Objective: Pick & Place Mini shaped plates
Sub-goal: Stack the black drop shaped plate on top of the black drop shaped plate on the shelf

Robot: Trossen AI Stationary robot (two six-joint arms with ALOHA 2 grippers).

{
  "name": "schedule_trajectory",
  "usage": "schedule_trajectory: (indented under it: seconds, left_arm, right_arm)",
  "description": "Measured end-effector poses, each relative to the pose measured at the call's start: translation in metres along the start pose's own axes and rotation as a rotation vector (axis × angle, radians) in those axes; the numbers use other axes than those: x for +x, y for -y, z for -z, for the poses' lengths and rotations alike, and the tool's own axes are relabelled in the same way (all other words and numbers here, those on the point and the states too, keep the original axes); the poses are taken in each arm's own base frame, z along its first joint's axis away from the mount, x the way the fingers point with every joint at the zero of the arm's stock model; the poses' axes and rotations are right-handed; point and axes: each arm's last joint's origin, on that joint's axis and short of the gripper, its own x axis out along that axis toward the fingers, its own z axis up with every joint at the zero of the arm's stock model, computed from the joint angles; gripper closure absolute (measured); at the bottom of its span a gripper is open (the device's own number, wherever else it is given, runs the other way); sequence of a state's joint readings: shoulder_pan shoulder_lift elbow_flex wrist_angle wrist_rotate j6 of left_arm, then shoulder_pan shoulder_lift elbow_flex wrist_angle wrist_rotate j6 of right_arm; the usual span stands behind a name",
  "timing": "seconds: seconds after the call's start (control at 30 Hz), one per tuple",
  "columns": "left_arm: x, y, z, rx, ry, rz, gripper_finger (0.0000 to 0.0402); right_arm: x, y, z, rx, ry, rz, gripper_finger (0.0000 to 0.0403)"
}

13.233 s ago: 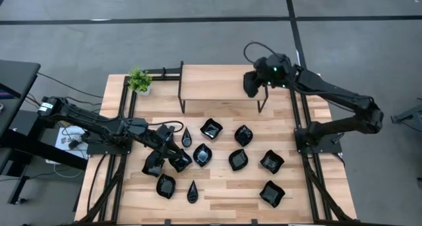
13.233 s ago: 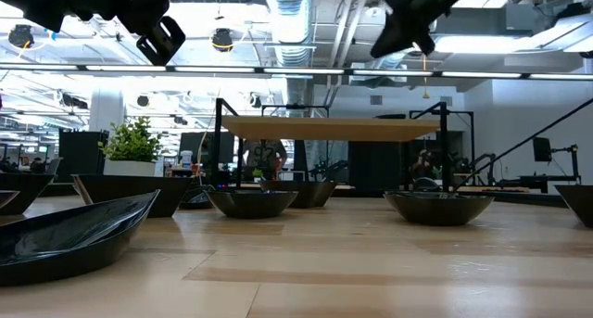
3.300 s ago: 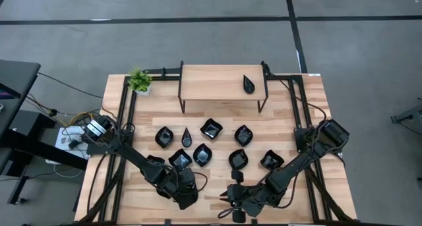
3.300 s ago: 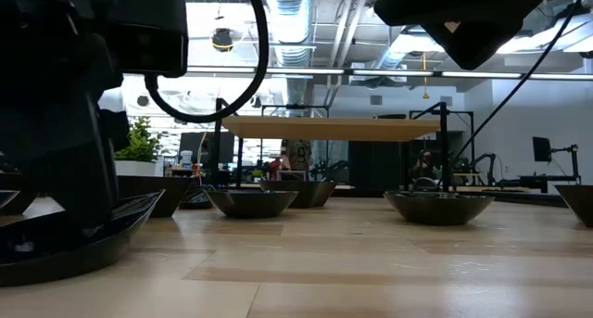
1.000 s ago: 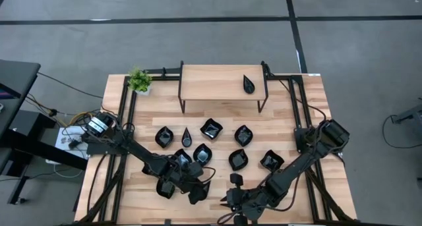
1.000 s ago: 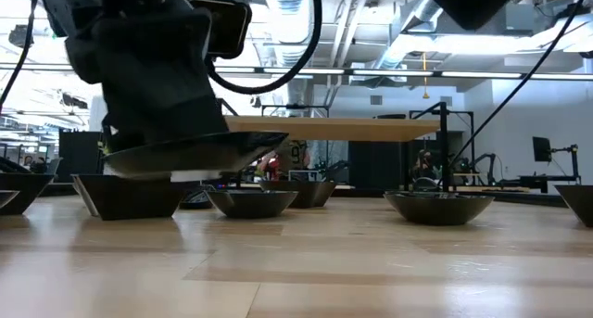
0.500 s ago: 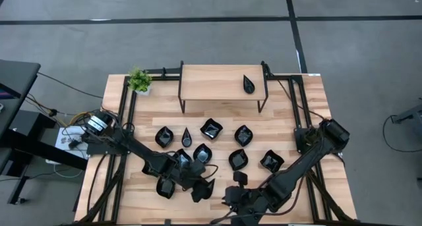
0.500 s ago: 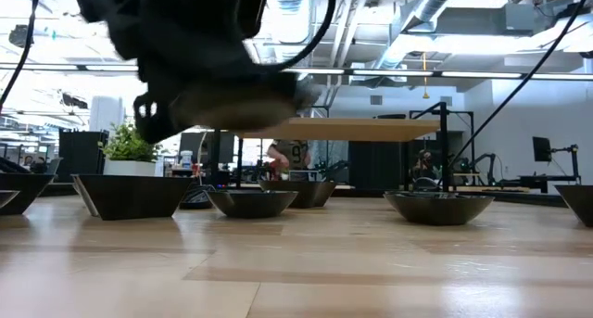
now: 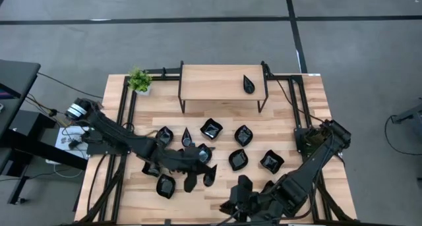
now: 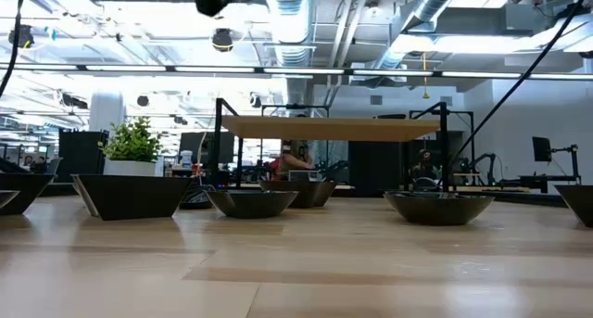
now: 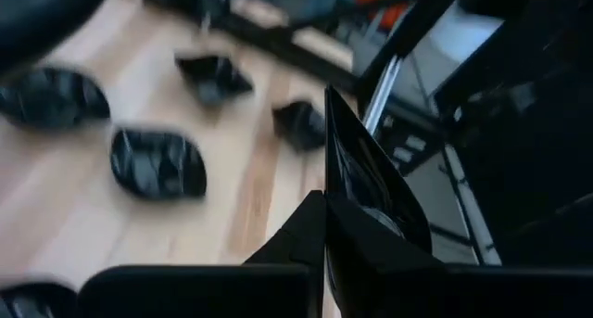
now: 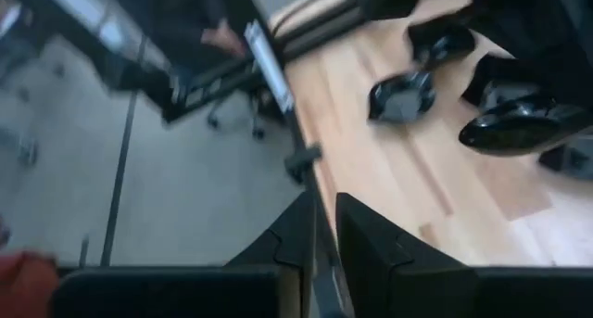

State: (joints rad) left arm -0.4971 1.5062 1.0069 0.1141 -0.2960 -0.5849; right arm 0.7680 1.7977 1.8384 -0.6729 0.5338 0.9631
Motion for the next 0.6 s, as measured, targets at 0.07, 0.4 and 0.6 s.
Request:
schedule_trajectory:
  seconds: [0.07,0.4,0.6]
  left_arm:
    - [-0.010,0.001,-0.009,0.029,0.031,0.008,0.0394]
    - [-0.022,0.001,-0.019,0.166,0.093,-0.058,0.0391]
    - [-0.019,-0.014,-0.027,0.183,0.127,-0.156,0.0391]
  right_arm:
    - [-0.002,-0.001,-0.002,0.028,0.049,0.024,0.0369]
    - [-0.001,0.007,-0.015,0.106,0.250,0.159,0.0400]
    - [-0.016,0.029,-0.025,0.191,0.216,0.269,0.0401]
